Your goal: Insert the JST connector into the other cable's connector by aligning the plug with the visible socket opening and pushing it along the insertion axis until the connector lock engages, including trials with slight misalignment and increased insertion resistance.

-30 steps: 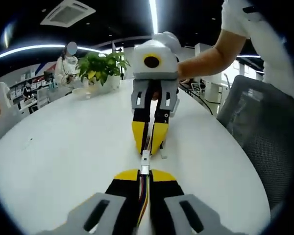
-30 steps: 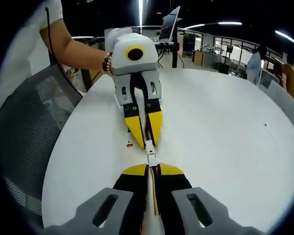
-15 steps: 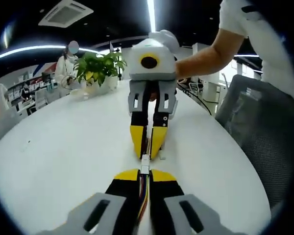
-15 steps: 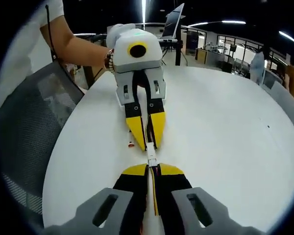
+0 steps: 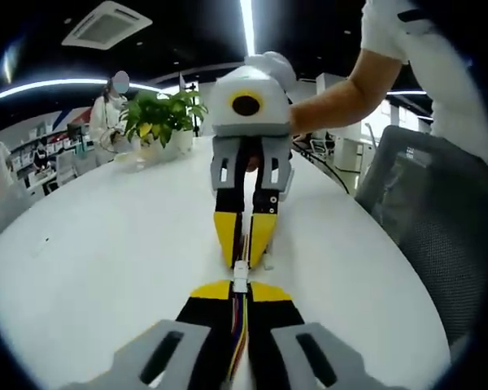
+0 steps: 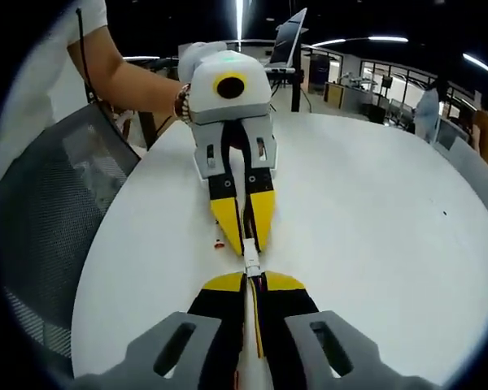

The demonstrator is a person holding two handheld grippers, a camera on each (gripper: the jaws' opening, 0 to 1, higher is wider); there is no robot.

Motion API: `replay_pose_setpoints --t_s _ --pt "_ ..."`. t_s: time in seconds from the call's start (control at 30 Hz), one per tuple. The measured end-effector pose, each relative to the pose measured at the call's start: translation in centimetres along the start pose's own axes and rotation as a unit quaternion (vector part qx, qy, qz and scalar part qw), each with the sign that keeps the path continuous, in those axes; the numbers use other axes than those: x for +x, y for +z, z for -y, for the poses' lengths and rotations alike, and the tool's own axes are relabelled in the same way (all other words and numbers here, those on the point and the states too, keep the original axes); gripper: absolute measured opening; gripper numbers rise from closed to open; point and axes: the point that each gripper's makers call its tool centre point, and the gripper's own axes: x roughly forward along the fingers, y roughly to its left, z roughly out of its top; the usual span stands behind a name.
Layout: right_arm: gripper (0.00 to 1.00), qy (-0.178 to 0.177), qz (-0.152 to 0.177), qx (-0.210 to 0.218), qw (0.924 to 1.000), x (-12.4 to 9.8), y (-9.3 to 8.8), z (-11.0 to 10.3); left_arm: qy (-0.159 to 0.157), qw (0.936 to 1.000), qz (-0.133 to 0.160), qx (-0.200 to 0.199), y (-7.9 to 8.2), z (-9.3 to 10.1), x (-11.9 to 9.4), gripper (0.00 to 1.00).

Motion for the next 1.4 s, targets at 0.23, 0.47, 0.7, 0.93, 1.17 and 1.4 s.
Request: replay_pose_setpoints --t_s 0.23,0.47,0.7,0.93,1.17,1.4 --pt "0.04 0.004 0.0 -0.006 1.0 0.1 0.1 -0.4 -0.006 1.0 0.0 -0.005 0.0 0.3 0.0 0.0" --pt "0.04 0.004 -0.005 -0.041 0.9991 0.2 0.6 -0.7 -0.009 0.9999 -0.008 0.006 0.2 0.5 0.5 0.0" --pt "0.04 0.006 0.012 -0.021 0.9997 0.0 0.7 -0.4 -0.011 0.9999 -0.004 0.003 0.3 0.3 0.3 0.0" --pt "0.05 -0.005 0.019 -0.019 0.9996 0.0 1.0 0.3 -0.002 0.9999 -0.005 0.011 0.5 -0.4 0.1 0.0" --pt "0.05 -0.023 0.021 -0.036 0.9989 0.3 1.5 2.5 0.006 0.9995 -0.015 0.027 0.6 -2.7 0.3 0.0" --pt "0.05 -0.045 0.032 -0.041 0.9976 0.6 1.9 6.3 0.018 0.999 -0.024 0.033 0.5 -6.1 0.4 0.0"
